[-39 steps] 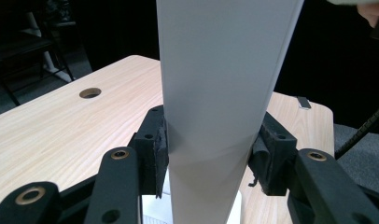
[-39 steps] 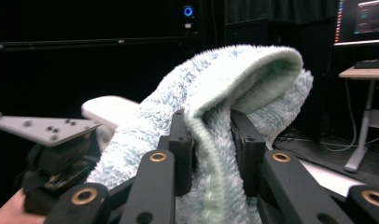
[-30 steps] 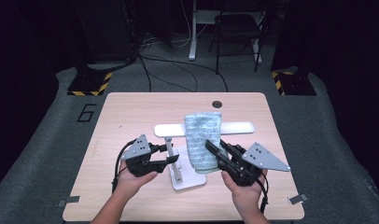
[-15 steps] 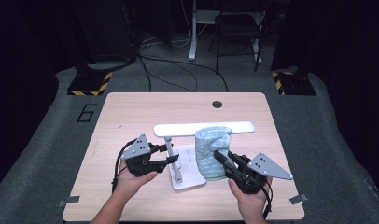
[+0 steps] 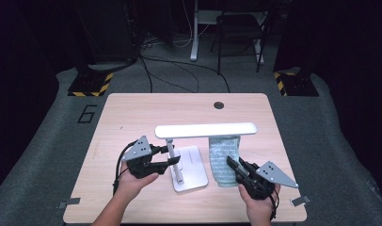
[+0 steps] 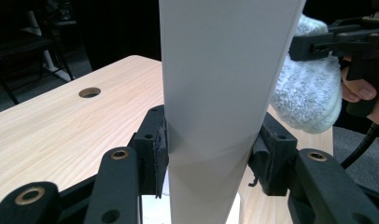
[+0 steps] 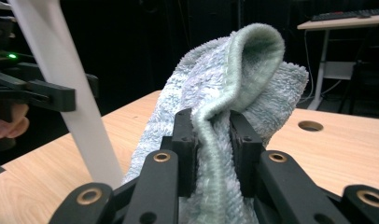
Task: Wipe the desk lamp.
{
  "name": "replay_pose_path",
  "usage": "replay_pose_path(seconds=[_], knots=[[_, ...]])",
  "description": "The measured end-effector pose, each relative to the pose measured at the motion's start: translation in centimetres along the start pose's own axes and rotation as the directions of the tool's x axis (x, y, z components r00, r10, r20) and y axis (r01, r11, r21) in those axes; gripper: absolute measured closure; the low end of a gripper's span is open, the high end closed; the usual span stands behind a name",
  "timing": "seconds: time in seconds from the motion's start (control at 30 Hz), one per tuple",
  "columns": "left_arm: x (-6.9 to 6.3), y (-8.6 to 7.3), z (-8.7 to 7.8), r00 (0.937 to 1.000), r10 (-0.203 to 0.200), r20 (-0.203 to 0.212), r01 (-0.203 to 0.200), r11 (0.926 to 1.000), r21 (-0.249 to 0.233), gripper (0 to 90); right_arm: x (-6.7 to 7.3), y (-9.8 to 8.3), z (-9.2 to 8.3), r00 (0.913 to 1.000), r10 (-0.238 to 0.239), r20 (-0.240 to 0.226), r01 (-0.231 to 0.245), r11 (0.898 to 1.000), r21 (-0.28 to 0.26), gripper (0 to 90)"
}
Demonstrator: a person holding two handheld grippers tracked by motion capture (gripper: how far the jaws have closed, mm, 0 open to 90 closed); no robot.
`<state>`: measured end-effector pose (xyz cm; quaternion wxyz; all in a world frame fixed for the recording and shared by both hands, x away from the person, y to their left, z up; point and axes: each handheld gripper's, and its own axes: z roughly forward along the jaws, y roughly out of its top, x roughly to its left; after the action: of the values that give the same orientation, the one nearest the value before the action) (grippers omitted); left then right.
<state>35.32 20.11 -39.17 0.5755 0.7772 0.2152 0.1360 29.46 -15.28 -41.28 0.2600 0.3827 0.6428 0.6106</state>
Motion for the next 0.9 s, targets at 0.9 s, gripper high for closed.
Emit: replay_pose_path(seconds=[0.9], knots=[[-0.2,-0.2,0.1,1.0,-0.003,-0.007,0.003,0.9999,-0.014,51.3,-4.1,-5.8,1.7,0.9882,0.019,0.152,-0.046,0.984,0.175,71.6]])
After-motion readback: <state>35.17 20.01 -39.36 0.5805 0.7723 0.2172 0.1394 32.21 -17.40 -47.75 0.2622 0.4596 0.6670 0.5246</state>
